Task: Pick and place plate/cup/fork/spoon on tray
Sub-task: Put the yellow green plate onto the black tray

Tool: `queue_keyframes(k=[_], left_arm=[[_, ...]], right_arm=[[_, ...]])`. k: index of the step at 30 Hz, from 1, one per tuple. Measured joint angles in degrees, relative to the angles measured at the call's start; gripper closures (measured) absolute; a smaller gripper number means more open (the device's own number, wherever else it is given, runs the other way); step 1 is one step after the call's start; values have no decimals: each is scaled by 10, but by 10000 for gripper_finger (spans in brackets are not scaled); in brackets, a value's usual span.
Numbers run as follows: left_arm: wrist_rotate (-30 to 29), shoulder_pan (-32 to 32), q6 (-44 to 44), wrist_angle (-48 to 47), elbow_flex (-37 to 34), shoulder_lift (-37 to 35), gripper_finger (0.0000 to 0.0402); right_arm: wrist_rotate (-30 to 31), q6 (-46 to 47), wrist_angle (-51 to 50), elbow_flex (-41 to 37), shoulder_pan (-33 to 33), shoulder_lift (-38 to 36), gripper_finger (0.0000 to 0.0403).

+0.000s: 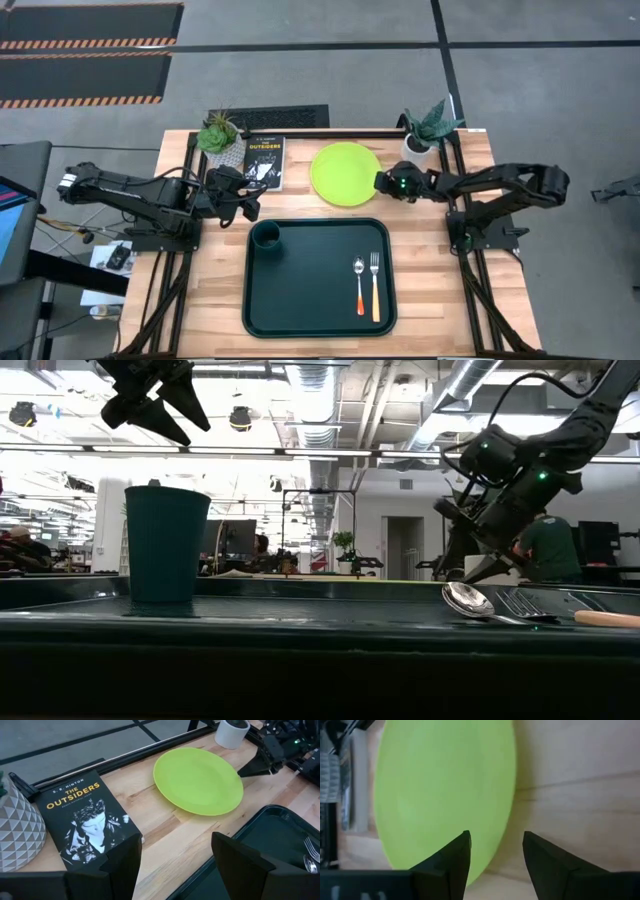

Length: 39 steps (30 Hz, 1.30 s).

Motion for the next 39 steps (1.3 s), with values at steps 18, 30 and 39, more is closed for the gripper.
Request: queue_keyframes(k=[18, 30, 39], left_arm=[[0, 0, 0, 0, 0, 0, 173], [-14, 0, 0, 0, 0, 0, 173], [-13, 0, 0, 0, 0, 0, 173]], right_arm=[[-1, 44, 178, -30, -1, 100, 216], [-1, 58, 183, -16, -1, 134, 238], [5, 58, 173, -16, -1, 134, 336]])
